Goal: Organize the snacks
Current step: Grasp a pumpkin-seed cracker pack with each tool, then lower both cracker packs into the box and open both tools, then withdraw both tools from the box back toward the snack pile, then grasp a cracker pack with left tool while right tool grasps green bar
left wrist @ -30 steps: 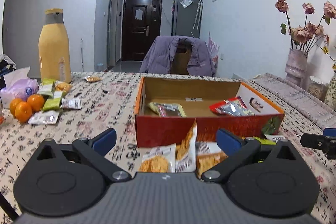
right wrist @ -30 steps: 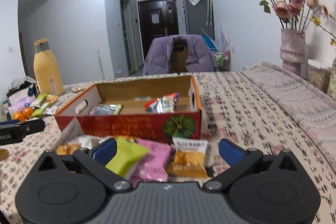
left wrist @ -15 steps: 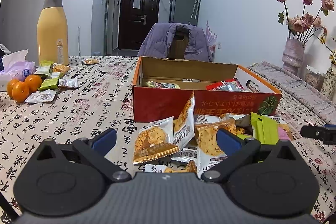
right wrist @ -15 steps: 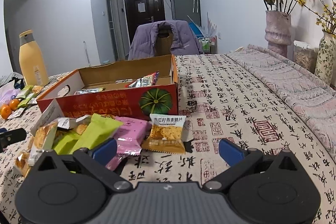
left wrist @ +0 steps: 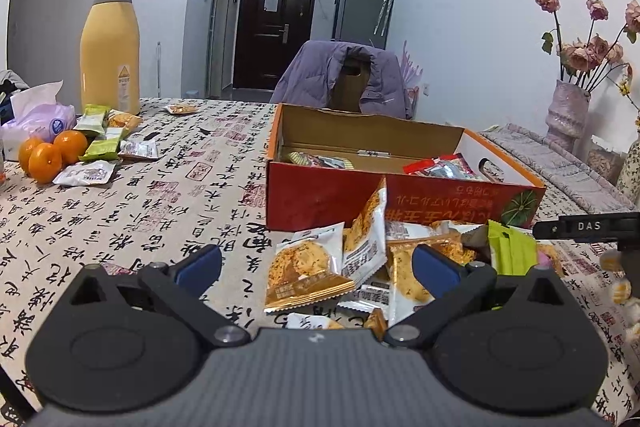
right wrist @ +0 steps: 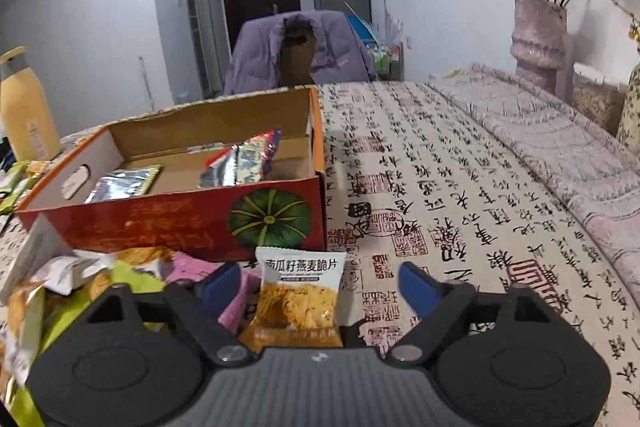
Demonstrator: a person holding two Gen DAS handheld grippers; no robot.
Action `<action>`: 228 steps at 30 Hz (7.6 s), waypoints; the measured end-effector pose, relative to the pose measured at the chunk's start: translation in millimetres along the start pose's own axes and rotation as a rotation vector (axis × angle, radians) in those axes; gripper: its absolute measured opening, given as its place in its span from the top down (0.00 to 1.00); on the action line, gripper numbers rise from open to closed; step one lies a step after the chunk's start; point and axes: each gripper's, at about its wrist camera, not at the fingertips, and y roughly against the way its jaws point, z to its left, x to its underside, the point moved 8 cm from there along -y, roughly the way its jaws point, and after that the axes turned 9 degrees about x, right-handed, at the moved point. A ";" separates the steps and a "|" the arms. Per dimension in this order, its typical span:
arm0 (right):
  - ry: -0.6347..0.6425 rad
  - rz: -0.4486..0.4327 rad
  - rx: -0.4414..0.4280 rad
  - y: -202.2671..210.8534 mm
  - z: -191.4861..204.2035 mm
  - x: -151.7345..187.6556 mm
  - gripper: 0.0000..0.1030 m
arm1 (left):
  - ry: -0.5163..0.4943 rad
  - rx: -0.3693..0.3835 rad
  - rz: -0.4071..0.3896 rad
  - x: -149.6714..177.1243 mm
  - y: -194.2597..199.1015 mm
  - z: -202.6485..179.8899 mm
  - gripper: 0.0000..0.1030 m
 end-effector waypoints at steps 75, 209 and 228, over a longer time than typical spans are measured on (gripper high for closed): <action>-0.023 -0.189 -0.085 68.6 18.2 -0.8 0.59 | 0.006 -0.061 -0.023 -49.4 -18.9 4.0 0.57; 0.159 -0.131 -0.100 101.4 96.6 70.4 0.69 | -0.024 -0.018 0.134 37.4 4.7 -11.0 0.00; 0.071 -0.148 -0.103 96.1 59.3 66.8 0.70 | -0.017 -0.063 0.193 47.8 -10.8 -11.6 0.44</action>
